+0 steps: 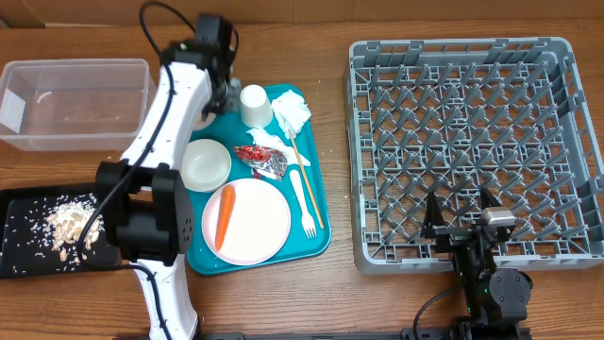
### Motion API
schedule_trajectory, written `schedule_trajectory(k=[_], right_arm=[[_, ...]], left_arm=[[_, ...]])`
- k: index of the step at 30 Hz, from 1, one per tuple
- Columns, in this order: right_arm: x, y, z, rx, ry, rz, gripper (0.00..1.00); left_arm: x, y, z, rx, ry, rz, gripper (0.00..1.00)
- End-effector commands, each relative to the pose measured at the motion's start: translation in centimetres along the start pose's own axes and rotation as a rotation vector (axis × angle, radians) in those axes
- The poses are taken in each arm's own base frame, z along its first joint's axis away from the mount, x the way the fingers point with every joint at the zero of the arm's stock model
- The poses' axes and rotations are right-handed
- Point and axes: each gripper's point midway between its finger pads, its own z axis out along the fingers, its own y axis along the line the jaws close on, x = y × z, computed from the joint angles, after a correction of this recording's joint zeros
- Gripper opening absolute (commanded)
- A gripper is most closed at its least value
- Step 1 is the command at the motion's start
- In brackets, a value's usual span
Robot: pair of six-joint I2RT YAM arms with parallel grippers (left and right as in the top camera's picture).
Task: Sort waste into correct bins and load items into the dishwasher rack
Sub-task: 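Grasp the pink bowl of rice with the left gripper, then tip the pink bowl over the black bin, pouring out the rice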
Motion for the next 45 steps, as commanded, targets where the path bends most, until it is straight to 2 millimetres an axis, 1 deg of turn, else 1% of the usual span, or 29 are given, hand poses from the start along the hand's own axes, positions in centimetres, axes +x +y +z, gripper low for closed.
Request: schedule_trajectory(k=[1, 2, 4, 6, 8, 9, 12, 15, 17, 22, 24, 28, 30, 32, 33, 36, 37, 42, 45], right_arm=[[0.1, -0.2, 0.0, 0.009, -0.005, 0.004, 1.00], [0.1, -0.2, 0.0, 0.009, -0.005, 0.004, 1.00], [0.1, -0.2, 0.0, 0.009, -0.005, 0.004, 1.00], [0.1, -0.2, 0.0, 0.009, -0.005, 0.004, 1.00], [0.2, -0.2, 0.0, 0.010, -0.005, 0.004, 1.00], [0.1, -0.2, 0.0, 0.009, -0.005, 0.004, 1.00], [0.2, -0.2, 0.0, 0.010, -0.005, 0.004, 1.00], [0.1, -0.2, 0.0, 0.009, -0.005, 0.004, 1.00], [0.2, -0.2, 0.0, 0.010, -0.005, 0.004, 1.00], [0.1, -0.2, 0.0, 0.009, -0.005, 0.004, 1.00], [0.1, -0.2, 0.0, 0.009, -0.005, 0.004, 1.00], [0.1, -0.2, 0.0, 0.009, -0.005, 0.004, 1.00], [0.1, -0.2, 0.0, 0.009, -0.005, 0.004, 1.00], [0.2, -0.2, 0.0, 0.010, -0.005, 0.004, 1.00], [0.1, -0.2, 0.0, 0.009, -0.005, 0.004, 1.00], [0.1, -0.2, 0.0, 0.009, -0.005, 0.004, 1.00], [0.1, -0.2, 0.0, 0.009, -0.005, 0.004, 1.00], [0.1, -0.2, 0.0, 0.009, -0.005, 0.004, 1.00], [0.1, -0.2, 0.0, 0.009, -0.005, 0.004, 1.00]], left_arm=[[-3.1, -1.5, -5.9, 0.133, -0.106, -0.051, 0.04], [-3.4, -1.9, -7.4, 0.170, -0.118, -0.055, 0.04], [-3.5, -1.8, -10.4, 0.197, -0.135, -0.104, 0.04], [-3.2, -1.0, -12.7, 0.191, -0.148, -0.144, 0.04], [-2.7, 0.3, -14.9, 0.175, -0.165, -0.173, 0.04], [-2.3, 1.1, -15.6, 0.166, -0.170, -0.198, 0.04], [-0.7, 4.8, -17.8, 0.133, -0.173, -0.314, 0.04], [1.4, 9.2, -19.2, 0.120, -0.156, -0.456, 0.04], [2.7, 11.4, -19.6, 0.141, -0.137, -0.527, 0.04], [6.6, 17.7, -19.5, 0.205, -0.074, -0.744, 0.04], [7.9, 19.7, -19.3, 0.245, -0.071, -0.793, 0.04], [10.0, 22.8, -19.1, 0.340, -0.082, -0.886, 0.04], [11.1, 24.1, -18.8, 0.361, -0.081, -0.927, 0.04], [12.6, 25.4, -18.1, 0.353, -0.061, -0.974, 0.04], [13.7, 26.1, -17.3, 0.356, -0.044, -0.996, 0.04], [14.9, 26.7, -16.2, 0.390, -0.027, -1.018, 0.04], [15.2, 26.7, -15.5, 0.431, -0.028, -1.029, 0.04], [15.9, 26.4, -13.1, 0.604, -0.062, -1.067, 0.04], [16.7, 26.4, -11.3, 0.650, -0.061, -1.099, 0.04]])
